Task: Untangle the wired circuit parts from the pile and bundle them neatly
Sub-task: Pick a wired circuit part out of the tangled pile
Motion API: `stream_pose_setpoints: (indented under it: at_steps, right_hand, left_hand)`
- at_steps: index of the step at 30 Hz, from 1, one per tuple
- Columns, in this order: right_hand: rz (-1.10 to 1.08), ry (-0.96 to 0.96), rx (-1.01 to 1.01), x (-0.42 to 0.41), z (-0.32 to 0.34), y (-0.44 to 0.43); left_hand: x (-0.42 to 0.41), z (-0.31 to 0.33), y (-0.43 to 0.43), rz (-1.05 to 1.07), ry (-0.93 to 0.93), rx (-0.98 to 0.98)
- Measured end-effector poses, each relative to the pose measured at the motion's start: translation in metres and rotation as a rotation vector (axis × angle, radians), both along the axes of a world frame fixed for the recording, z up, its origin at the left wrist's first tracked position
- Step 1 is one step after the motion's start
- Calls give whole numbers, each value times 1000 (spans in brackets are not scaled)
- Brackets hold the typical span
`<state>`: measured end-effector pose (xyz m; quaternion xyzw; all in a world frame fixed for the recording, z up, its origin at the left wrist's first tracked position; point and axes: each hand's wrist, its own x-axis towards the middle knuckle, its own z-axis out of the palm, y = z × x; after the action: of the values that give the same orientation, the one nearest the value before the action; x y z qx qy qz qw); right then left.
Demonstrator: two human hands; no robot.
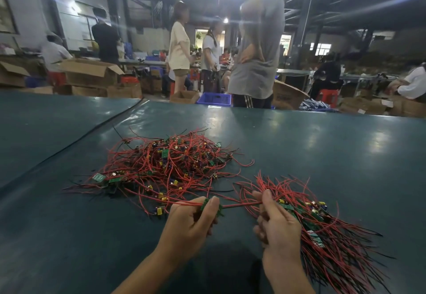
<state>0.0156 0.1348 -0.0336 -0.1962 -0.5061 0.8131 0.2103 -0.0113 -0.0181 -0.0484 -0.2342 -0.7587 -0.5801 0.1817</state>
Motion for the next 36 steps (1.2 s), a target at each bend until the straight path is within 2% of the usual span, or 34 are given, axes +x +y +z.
stream_pose_setpoints:
  at_steps: [6, 13, 16, 21, 24, 27, 31, 34, 36]
  right_hand:
    - [-38, 49, 8, 1, -1, -2]
    - [266, 107, 261, 9, -7, -39]
    - [152, 58, 245, 6, -8, -35]
    - [-53, 50, 53, 0, -2, -2]
    - [-95, 83, -32, -1, -1, 9]
    - [-86, 96, -18, -1, -4, 3]
    - [77, 111, 90, 3, -6, -14]
    - [242, 139, 258, 7, -13, -30]
    - [345, 182, 293, 9, -16, -38]
  left_hand:
    - [-2, -2, -1, -26, -38, 54]
    - [-4, -8, -1, -103, -21, -60]
    - [-4, -8, -1, -69, 16, -126]
    - [-6, -4, -4, -49, 19, -112]
    - [-6, -2, -5, -57, -4, -82]
    - [-4, -2, -4, -86, -90, 12]
    - [-5, 0, -4, -136, -177, 82]
    - [-5, 0, -2, -212, -183, 24]
    - [-3, -1, -1, -269, -195, -12]
